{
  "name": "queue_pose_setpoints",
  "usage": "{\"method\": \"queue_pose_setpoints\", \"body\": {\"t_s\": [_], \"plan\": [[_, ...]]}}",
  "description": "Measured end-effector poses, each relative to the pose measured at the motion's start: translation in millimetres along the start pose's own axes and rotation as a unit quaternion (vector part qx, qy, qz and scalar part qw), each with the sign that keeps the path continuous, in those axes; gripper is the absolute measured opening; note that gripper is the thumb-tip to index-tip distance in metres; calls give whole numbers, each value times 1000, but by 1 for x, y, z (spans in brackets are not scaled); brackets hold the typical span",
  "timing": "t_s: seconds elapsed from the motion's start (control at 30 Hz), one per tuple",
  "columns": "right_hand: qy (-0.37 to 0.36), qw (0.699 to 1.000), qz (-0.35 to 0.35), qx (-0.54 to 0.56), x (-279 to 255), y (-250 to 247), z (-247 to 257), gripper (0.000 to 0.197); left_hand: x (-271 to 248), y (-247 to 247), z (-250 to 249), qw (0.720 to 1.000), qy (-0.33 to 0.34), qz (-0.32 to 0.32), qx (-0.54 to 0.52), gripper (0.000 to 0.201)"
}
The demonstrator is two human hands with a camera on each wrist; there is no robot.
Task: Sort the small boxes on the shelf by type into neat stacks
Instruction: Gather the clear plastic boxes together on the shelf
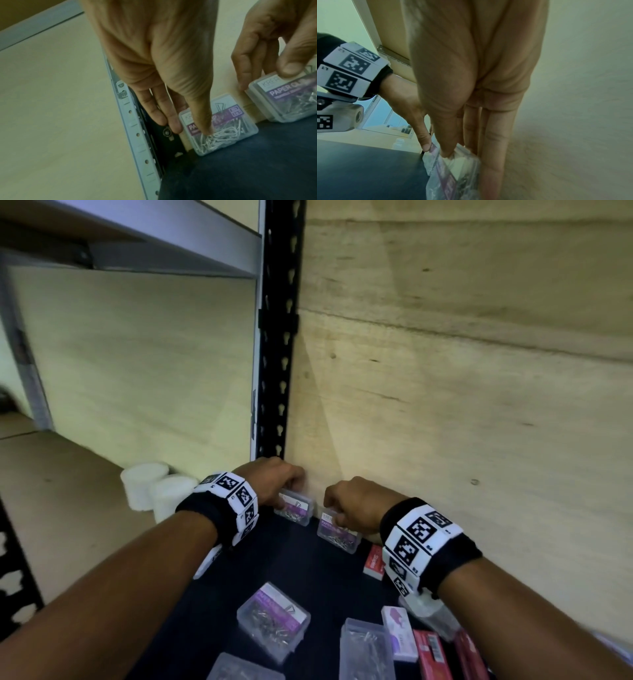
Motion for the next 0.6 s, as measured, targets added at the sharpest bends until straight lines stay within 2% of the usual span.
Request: {"method": "queue_pose_setpoints", "body": {"t_s": [0.17,0.37,0.5,0.6], "plan": [[17,1000,-12,-3,3,4,5,31,-9,-2,-3,999,14,-12,26,38],[33,998,-44,-11,-3,5,11,32,-31,-12,-7,999,8,10,34,41],[48,998,-47,-16,-9,5,15,38,-57,-24,-20,998,-9,50,47,34],[46,997,-45,-42,-18,3,19,43,-76,-26,-32,995,-11,101,-4,27]]}}
Point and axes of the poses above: each hand's wrist, its own x-axis towards the middle knuckle, its own y-axis out of the palm, z = x × y, the point moved 3 cm from there along x, towards the middle knuckle, and after that the axes turned 7 degrees about z, right-handed, at the moved point
